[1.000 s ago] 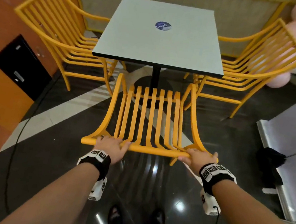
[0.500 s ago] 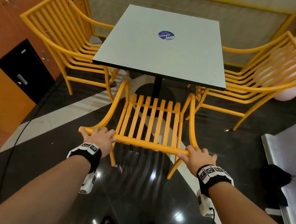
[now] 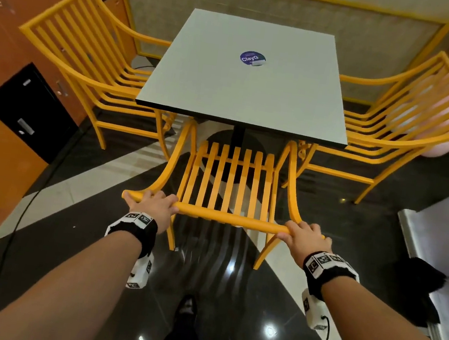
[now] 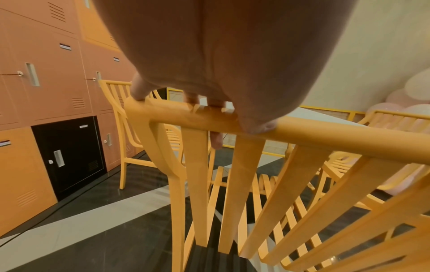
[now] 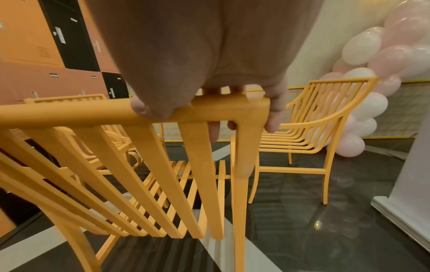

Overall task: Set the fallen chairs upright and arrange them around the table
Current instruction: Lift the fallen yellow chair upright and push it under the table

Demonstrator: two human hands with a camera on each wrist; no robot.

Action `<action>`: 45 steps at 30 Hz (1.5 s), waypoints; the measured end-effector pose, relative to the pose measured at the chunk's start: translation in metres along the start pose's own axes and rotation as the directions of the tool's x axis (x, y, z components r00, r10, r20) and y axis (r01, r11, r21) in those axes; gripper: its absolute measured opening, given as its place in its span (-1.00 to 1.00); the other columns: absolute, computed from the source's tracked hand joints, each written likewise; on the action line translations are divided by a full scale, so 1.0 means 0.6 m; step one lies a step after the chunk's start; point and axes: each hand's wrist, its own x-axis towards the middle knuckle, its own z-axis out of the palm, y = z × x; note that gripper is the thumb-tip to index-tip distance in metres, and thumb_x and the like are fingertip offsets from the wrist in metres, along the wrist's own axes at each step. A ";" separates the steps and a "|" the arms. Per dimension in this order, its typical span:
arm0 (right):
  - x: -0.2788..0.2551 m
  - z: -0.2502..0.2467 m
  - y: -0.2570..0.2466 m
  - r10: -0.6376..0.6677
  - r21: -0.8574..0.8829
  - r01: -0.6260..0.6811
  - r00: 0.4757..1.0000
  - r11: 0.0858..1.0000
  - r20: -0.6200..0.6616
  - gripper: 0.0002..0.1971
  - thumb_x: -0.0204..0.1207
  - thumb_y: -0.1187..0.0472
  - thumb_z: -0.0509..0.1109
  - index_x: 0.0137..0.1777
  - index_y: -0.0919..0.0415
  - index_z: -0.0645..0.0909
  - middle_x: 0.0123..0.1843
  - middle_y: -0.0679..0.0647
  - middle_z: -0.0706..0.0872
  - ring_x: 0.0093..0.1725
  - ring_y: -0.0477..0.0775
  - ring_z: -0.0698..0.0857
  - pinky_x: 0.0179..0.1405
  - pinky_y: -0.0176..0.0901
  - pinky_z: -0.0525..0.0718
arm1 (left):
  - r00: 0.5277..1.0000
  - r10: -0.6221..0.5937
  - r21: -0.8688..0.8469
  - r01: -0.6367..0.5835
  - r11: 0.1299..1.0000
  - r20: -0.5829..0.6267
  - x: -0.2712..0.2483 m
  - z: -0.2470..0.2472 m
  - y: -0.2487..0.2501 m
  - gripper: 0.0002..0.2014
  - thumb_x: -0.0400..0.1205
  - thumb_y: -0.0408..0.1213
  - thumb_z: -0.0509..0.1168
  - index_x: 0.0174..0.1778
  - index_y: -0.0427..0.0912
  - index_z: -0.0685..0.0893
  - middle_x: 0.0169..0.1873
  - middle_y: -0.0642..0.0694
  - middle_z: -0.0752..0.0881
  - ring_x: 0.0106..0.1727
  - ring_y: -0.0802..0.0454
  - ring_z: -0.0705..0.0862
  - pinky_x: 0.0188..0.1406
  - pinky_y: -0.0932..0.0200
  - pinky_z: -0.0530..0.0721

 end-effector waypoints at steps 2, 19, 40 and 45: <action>0.020 -0.013 -0.011 0.028 -0.015 -0.028 1.000 0.999 0.013 -0.48 0.52 -0.39 -0.09 0.24 -0.17 0.47 0.31 -0.03 0.60 0.39 0.18 0.44 0.24 0.41 0.50 | 1.000 0.001 0.004 -0.001 1.000 0.004 0.022 -0.016 -0.003 -0.73 0.73 -0.04 0.03 0.30 0.24 0.49 0.44 -0.01 0.50 0.61 -0.21 0.24 0.41 -0.75 -0.06; 0.149 -0.075 -0.040 0.155 0.099 -0.151 0.988 0.984 -0.029 -0.70 0.63 -0.23 0.11 0.20 -0.15 0.52 0.27 0.04 0.61 0.38 0.22 0.40 0.29 0.41 0.42 | 0.999 0.033 -0.042 -0.033 0.999 -0.021 0.145 -0.083 0.010 -0.78 0.72 -0.02 0.06 0.21 0.25 0.54 0.29 -0.02 0.58 0.55 -0.25 0.30 0.39 -0.75 -0.01; 0.195 -0.098 -0.036 0.165 0.168 -0.157 0.986 0.973 -0.036 -0.58 0.60 -0.25 0.17 0.42 -0.21 0.43 0.49 0.03 0.50 0.58 0.24 0.26 0.48 0.55 0.27 | 0.984 0.092 -0.108 -0.109 0.988 -0.151 0.201 -0.075 0.000 -0.57 0.72 0.06 -0.02 0.55 0.30 0.28 0.63 0.06 0.29 0.70 -0.17 0.05 0.46 -0.71 -0.24; 0.142 -0.072 -0.006 0.113 0.207 -0.079 0.982 0.975 -0.154 -0.40 0.64 -0.16 0.18 0.65 -0.16 0.12 0.73 0.00 0.16 0.72 0.15 0.00 0.61 0.41 0.19 | 0.927 0.253 -0.003 -0.264 0.964 -0.276 0.176 -0.025 -0.020 -0.25 0.62 0.22 -0.02 0.69 0.21 -0.20 0.71 0.04 -0.30 0.70 -0.19 -0.37 0.59 -0.38 -0.33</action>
